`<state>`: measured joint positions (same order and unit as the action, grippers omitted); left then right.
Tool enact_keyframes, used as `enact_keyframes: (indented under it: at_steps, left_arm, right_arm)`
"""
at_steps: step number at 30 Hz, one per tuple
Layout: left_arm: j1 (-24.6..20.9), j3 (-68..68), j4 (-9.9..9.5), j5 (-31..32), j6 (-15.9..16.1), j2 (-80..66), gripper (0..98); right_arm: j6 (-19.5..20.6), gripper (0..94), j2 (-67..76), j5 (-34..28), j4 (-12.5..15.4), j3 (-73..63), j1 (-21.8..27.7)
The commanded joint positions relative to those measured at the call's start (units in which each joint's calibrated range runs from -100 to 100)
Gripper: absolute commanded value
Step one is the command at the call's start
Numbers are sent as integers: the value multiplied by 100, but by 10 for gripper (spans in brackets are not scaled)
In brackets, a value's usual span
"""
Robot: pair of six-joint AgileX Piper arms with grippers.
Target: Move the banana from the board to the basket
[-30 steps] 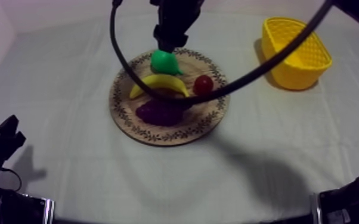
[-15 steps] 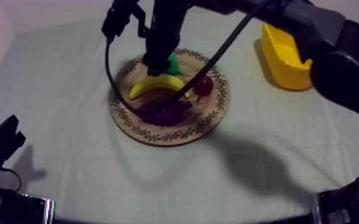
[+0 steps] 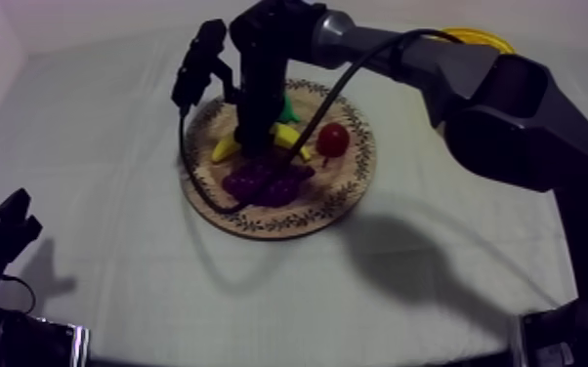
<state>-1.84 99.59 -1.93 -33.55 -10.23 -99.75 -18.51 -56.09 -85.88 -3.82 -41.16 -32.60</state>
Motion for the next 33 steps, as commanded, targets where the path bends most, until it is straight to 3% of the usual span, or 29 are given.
enact_keyframes:
  at_steps: [1, 9, 13, 19, 22, 33]
  left_arm:
    - [-1, -4, 0, 0, 0, 0, 0]
    - [-1, -4, 0, 0, 0, 0, 0]
    - [-1, -4, 0, 0, 0, 0, 0]
    - [-1, -4, 0, 0, 0, 0, 0]
    - [-1, -4, 0, 0, 0, 0, 0]
    - [-1, -4, 0, 0, 0, 0, 0]
  right_arm:
    - [-11, 514, -52, -4, 12, -49, 2]
    - [-41, 493, -285, 27, 2, -231, 6]
    - [-45, 433, -358, 43, 14, -283, 6]
    - [-24, 201, -430, 127, 20, -329, 26]
    - [-21, 135, -406, 137, 17, -334, 33]
    - [-87, 106, 464, 42, 2, -27, 111]
